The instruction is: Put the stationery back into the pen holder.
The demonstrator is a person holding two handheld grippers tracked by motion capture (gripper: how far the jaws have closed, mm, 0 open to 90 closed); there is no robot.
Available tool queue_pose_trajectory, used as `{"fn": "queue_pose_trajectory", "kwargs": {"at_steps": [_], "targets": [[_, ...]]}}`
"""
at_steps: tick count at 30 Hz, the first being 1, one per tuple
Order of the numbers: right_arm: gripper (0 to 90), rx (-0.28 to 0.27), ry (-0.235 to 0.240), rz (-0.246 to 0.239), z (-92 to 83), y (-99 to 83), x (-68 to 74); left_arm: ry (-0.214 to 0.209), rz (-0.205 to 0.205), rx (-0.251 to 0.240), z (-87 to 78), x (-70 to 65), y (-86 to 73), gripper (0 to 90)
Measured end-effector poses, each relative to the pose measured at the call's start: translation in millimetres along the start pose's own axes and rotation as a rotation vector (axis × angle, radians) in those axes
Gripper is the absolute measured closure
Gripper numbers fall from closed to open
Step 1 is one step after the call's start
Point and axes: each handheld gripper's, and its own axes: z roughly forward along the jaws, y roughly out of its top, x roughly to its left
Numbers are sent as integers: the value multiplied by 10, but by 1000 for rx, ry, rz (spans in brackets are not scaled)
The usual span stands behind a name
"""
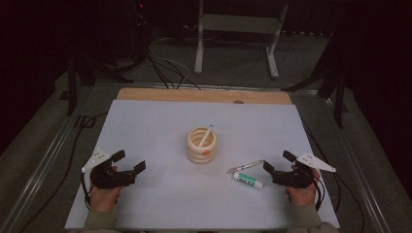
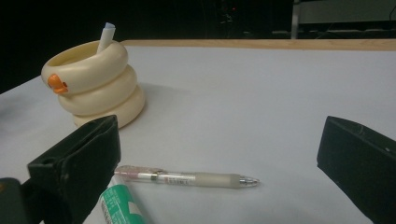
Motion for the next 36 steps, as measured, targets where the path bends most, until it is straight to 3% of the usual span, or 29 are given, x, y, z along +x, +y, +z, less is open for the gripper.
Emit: {"fn": "queue_pose_trajectory", "kwargs": {"at_steps": [3, 5, 16, 23, 25, 36], "targets": [[0, 3, 5, -8, 4, 0, 10, 20, 28, 5, -32, -4, -40, 2], [0, 11, 10, -15, 16, -2, 17, 7, 16, -8, -44, 8, -59, 2], [0, 45, 33, -21, 26, 10, -2, 30, 32, -3, -66, -48, -81, 2], [0, 69, 54, -56, 44, 87, 16, 46, 7, -22, -106, -21, -85, 2], [0, 89, 66, -87, 54, 149, 47, 47, 4, -20, -104, -13, -90, 2], [0, 178, 111, -157, 75, 239, 112, 49, -8, -22, -93, 7, -107, 2]]}}
